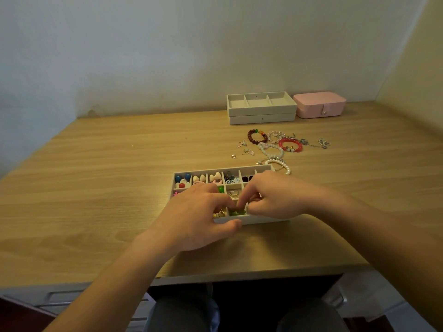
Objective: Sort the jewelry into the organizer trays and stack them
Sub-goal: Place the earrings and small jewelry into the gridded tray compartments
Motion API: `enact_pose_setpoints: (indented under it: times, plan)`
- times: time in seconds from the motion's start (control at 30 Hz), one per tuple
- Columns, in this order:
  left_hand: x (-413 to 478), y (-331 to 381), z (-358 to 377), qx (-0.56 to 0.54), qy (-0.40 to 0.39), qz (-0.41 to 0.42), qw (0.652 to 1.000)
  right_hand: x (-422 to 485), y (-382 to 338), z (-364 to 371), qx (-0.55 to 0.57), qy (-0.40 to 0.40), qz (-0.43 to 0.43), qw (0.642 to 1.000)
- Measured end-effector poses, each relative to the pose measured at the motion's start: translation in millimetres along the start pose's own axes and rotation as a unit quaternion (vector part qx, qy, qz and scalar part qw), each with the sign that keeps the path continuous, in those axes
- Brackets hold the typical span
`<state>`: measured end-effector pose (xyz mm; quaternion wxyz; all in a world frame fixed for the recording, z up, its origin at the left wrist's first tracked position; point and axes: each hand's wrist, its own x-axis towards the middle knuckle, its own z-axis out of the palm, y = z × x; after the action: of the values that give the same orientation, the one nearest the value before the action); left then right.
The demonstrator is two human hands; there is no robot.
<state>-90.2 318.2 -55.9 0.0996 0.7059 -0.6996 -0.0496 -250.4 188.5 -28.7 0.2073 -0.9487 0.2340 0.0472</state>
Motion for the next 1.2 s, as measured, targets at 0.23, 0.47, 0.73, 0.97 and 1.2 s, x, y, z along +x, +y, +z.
enact_pose_setpoints:
  times: [0.23,0.47,0.73,0.97,1.2]
  plan:
    - [2,1,-2,-0.007,0.023,0.005,1.000,-1,-1,-2,-0.026,0.010,0.001,1.000]
    - [2,0,0,-0.001,-0.013,0.003,1.000,-2,0,0,-0.036,0.003,0.001,0.999]
    - [4,-4,-1,-0.048,0.012,0.017,0.999,-4,5,-4,0.029,-0.017,-0.014,0.999]
    - [13,-9,-10,-0.067,-0.008,0.011,0.998,13,28,-21,0.130,0.092,-0.014,0.987]
    - [83,-18,-32,-0.142,0.051,-0.051,0.987,70,82,-33,0.190,0.298,0.097,0.931]
